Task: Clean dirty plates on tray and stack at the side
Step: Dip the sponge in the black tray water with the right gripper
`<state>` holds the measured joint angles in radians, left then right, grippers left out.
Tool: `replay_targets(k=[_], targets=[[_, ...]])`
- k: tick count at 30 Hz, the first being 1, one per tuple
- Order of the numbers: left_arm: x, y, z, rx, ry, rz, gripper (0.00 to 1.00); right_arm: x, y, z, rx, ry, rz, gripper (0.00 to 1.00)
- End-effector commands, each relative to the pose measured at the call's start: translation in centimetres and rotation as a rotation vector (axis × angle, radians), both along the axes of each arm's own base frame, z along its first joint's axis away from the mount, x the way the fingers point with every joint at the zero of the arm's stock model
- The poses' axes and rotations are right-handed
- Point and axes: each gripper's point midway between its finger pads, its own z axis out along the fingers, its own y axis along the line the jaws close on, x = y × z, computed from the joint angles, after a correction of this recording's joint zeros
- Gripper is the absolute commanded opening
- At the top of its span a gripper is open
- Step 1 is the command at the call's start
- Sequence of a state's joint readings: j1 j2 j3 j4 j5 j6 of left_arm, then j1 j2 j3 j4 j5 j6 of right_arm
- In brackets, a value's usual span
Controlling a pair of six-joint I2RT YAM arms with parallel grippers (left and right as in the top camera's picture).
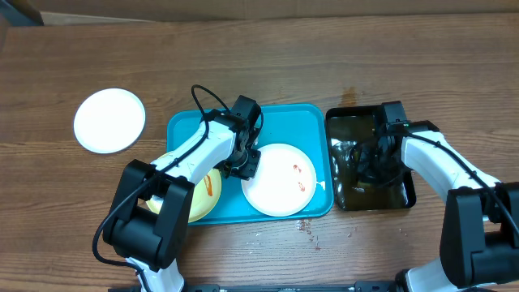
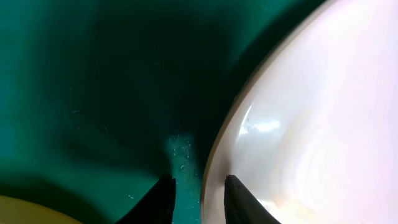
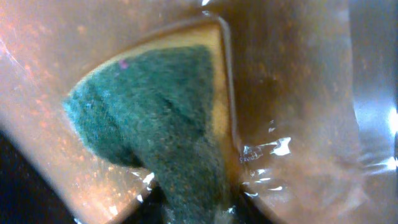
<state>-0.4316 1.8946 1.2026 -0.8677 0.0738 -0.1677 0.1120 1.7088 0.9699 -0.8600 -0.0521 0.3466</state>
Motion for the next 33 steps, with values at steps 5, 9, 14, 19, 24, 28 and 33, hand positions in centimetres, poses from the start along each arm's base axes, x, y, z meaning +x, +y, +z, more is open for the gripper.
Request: replay_targets(k=[5,9,14,19,24,28,33], targets=[[-0.1,0.1,-0.4,0.007,0.010,0.042,0.34,1.4,0.0,1.7,-0.004,-0.021,-0.002,0.04],[-0.1,0.1,-0.4,0.009,0.011,0.057,0.06,1.9,0.0,4.2,-0.008,-0.002,0.005,0.04],[0.4,0.0,-0.4,0.004,-0.007,0.101,0.04,1.8,0.0,4.8,-0.009,0.007,0.033,0.04],[0.9,1.5,-0.4,0.084,-0.040,0.160,0.04,0.6,-0.1,4.8,-0.016,0.056,0.053,0.04],[0.6,1.9,-0.4,0.097,-0.024,0.243,0.04,-0.6,-0.3,5.0,-0.021,0.103,0.054,0.04],[0.6,1.9,-0.4,0.093,-0.022,0.285,0.04,-0.3,-0.6,5.5,-0.039,0.100,0.054,0.04],[0.6,1.8,-0.4,0.092,-0.022,0.284,0.13,0.4,-0.5,6.8,-0.038,0.082,0.054,0.04]])
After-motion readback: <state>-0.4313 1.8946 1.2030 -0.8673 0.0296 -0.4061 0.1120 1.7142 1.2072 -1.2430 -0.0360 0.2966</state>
